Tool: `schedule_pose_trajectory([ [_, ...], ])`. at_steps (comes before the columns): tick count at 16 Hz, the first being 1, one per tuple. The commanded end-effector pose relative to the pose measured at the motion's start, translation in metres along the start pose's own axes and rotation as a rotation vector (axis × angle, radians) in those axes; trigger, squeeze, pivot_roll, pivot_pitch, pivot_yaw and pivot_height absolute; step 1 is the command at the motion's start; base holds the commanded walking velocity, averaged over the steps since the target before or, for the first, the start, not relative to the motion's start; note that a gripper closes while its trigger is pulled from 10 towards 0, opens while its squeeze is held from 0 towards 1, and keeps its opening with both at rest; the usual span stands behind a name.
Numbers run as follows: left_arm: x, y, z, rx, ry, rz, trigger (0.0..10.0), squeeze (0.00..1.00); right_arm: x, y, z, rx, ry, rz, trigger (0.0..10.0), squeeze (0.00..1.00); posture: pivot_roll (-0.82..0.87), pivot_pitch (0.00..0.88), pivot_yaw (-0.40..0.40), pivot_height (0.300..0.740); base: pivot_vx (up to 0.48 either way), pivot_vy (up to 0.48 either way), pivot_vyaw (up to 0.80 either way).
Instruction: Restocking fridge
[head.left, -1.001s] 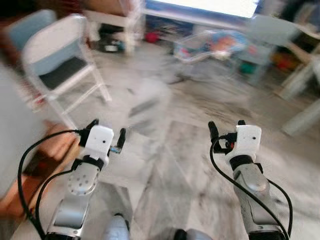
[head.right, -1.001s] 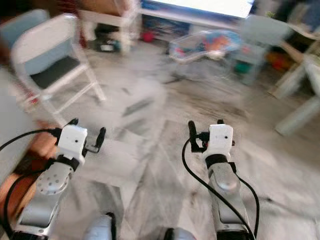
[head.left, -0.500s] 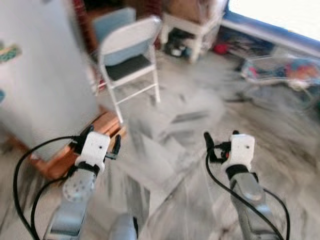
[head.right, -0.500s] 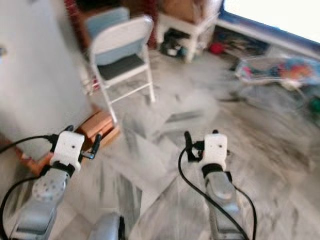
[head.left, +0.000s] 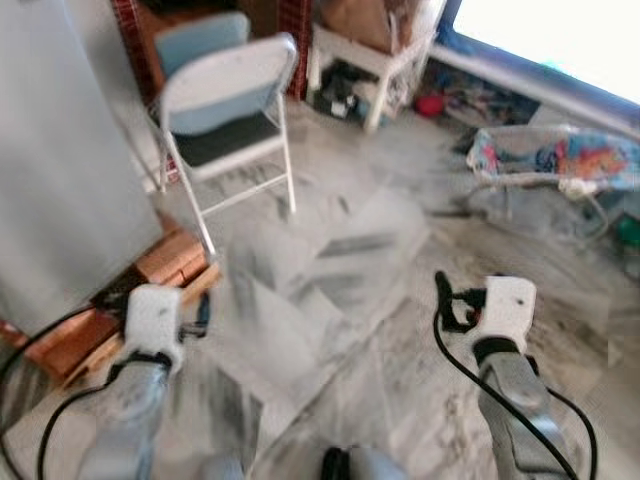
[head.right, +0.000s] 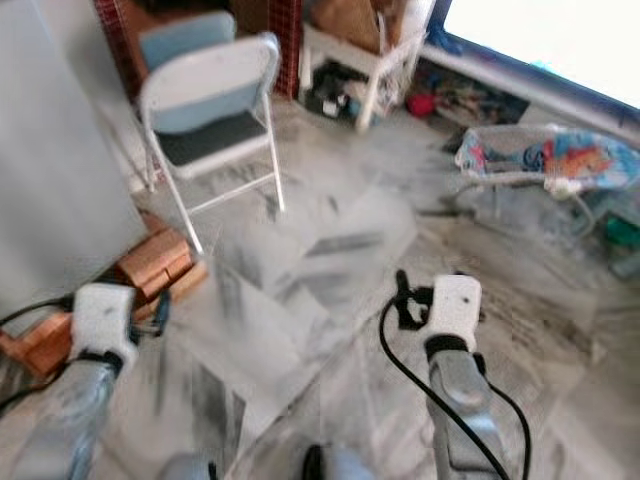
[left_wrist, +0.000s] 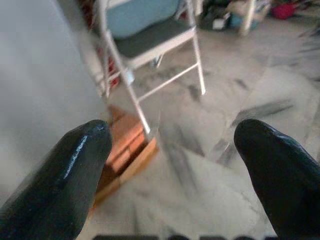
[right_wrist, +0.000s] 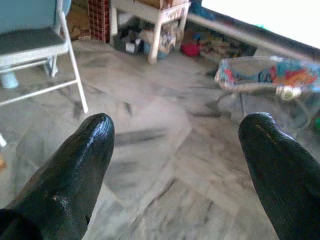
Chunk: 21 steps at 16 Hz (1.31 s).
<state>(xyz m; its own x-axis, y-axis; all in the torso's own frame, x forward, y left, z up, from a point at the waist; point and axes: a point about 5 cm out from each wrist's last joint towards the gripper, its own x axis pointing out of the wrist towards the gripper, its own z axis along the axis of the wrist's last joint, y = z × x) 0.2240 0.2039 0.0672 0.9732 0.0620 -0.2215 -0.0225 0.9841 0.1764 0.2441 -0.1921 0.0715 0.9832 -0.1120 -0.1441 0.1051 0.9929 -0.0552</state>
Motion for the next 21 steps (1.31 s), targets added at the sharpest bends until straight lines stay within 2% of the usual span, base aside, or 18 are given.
schedule_pose_trajectory([
  [1, -0.004, 0.001, 0.000, 0.014, 0.001, 0.007, 10.0, 0.00, -0.004, 0.000, -0.003, 0.016, 0.019, -0.021, 10.0, 0.00, 0.15, 0.103, -0.051, 0.740, 0.000, 0.000, 0.00],
  [2, -0.005, 0.000, 0.002, 0.038, -0.003, 0.002, 10.0, 0.00, -0.006, 0.000, -0.007, 0.063, 0.028, -0.026, 10.0, 0.00, 0.15, 0.103, -0.046, 0.740, 0.000, 0.000, 0.00],
  [6, 0.005, 0.003, 0.021, 0.122, -0.083, -0.019, 10.0, 0.00, -0.003, -0.004, 0.001, 0.059, -0.001, -0.048, 10.0, 0.00, 0.16, 0.102, -0.050, 0.740, 0.000, 0.000, 0.00],
  [7, 0.008, 0.006, 0.024, 0.110, -0.085, -0.011, 10.0, 0.00, 0.000, -0.002, 0.003, 0.098, -0.013, -0.034, 10.0, 0.00, 0.17, 0.095, -0.055, 0.740, 0.000, 0.000, 0.00],
  [9, 0.010, 0.009, 0.026, 0.095, -0.079, -0.002, 10.0, 0.00, 0.003, 0.003, 0.008, 0.093, -0.027, -0.010, 10.0, 0.00, 0.16, 0.103, -0.049, 0.740, 0.000, 0.124, 0.00],
  [12, 0.009, 0.006, 0.021, 0.104, -0.058, -0.004, 10.0, 0.00, 0.005, 0.005, 0.010, 0.053, -0.035, -0.002, 10.0, 0.00, 0.16, 0.121, -0.056, 0.740, 0.000, 0.461, 0.00],
  [17, 0.011, 0.011, 0.023, 0.102, -0.059, 0.014, 10.0, 0.00, 0.007, 0.006, 0.009, 0.065, -0.024, 0.005, 10.0, 0.00, 0.16, 0.127, -0.068, 0.740, 0.000, 0.480, 0.00],
  [21, 0.013, 0.007, 0.024, 0.099, -0.063, 0.000, 10.0, 0.00, 0.010, 0.008, 0.012, 0.073, -0.034, 0.009, 10.0, 0.00, 0.15, 0.131, -0.063, 0.740, 0.000, 0.480, -0.51],
])
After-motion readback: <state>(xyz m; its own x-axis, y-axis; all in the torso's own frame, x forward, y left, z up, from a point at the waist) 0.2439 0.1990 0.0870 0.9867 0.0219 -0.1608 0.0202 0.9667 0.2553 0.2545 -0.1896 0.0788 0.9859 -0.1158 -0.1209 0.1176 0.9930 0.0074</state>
